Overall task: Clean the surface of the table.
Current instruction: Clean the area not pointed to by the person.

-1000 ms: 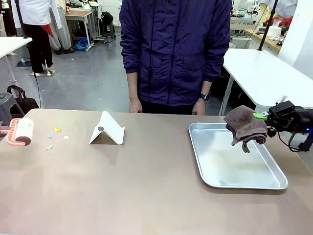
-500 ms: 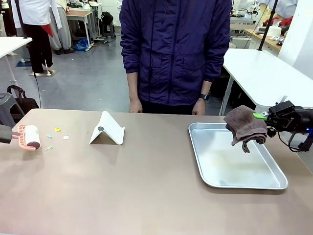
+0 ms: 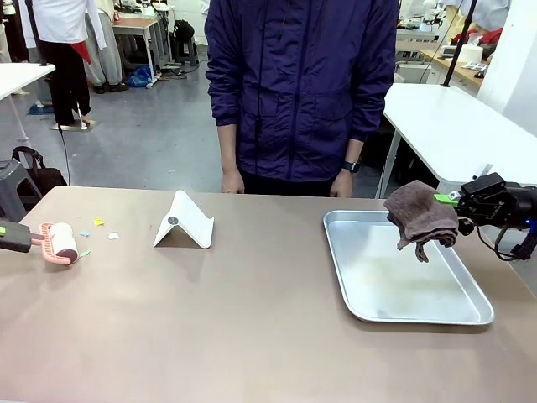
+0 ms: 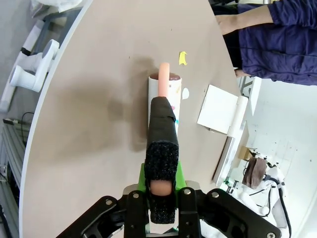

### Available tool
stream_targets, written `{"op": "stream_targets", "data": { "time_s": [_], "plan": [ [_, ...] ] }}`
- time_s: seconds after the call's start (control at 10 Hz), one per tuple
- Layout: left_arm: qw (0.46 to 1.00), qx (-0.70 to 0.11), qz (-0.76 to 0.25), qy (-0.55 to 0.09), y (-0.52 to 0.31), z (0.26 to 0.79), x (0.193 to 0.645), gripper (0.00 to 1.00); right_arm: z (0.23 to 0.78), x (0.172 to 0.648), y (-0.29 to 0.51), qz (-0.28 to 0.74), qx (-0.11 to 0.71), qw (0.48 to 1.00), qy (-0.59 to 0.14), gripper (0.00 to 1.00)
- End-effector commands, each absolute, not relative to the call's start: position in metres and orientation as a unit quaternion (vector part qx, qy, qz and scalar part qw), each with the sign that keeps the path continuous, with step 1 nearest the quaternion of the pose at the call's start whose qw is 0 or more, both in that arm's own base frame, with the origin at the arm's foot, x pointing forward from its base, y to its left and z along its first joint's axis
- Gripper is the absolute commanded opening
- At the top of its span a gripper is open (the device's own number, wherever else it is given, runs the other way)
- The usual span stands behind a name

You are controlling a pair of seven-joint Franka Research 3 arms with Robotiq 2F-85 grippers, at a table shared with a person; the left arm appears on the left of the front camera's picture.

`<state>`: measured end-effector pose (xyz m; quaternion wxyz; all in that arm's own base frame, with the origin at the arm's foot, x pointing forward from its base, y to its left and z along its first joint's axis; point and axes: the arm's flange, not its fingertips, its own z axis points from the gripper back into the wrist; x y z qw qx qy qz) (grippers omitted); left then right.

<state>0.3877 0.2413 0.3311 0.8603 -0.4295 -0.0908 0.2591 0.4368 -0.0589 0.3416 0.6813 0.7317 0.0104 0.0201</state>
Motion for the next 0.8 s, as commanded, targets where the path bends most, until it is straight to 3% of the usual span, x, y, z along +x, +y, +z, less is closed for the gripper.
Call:
{"op": "stream_targets", "data": {
  "time_s": [0.0, 0.7],
  "plan": [
    [0.861, -0.420, 0.277, -0.071, 0.239, 0.321, 0.401, 0.22, 0.343, 0.436, -0.057, 0.026, 0.727, 0.686, 0.004, 0.09],
    [0.883, -0.384, 0.268, -0.037, 0.193, 0.301, 0.448, 0.22, 0.343, 0.436, -0.057, 0.026, 0.727, 0.686, 0.004, 0.09]
  ]
}}
